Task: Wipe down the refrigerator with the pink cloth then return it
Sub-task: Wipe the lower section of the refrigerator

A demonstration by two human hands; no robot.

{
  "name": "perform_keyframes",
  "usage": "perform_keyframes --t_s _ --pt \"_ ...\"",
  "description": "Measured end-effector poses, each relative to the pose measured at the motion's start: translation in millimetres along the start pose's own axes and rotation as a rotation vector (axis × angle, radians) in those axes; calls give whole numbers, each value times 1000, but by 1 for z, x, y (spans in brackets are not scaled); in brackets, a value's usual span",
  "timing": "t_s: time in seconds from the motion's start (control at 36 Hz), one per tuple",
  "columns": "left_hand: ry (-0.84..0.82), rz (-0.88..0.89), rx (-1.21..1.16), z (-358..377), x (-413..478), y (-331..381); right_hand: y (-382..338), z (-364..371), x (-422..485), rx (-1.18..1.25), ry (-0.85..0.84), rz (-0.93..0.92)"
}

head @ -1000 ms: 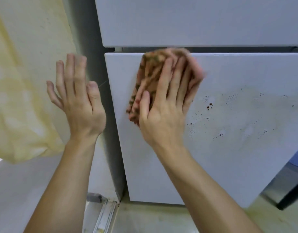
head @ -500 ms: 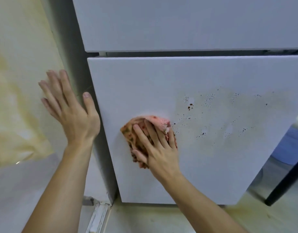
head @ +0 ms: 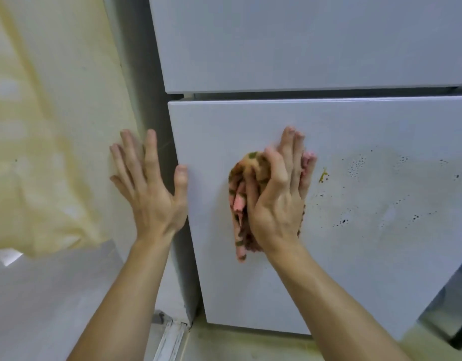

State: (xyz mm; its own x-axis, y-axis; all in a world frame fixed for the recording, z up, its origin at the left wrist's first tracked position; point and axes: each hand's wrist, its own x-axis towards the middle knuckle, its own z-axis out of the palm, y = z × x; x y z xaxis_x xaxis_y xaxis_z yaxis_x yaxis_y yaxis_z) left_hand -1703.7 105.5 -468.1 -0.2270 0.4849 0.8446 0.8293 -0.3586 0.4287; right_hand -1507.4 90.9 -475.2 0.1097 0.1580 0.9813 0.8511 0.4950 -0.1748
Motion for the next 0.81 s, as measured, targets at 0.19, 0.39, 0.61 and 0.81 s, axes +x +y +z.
perform_keyframes --t_s 0.19,0.39,0.61,0.81 --pt "24 4 -8 3 -3 1 26 -7 -55 -111 -180 -324" --pt "57 110 4 5 -7 18 17 -11 -24 117 -96 -190" --pt "106 157 -13 10 -6 29 6 -12 18 0 77 -107" --pt "100 197 14 17 -18 33 29 -12 -85 -249 -230 -178"
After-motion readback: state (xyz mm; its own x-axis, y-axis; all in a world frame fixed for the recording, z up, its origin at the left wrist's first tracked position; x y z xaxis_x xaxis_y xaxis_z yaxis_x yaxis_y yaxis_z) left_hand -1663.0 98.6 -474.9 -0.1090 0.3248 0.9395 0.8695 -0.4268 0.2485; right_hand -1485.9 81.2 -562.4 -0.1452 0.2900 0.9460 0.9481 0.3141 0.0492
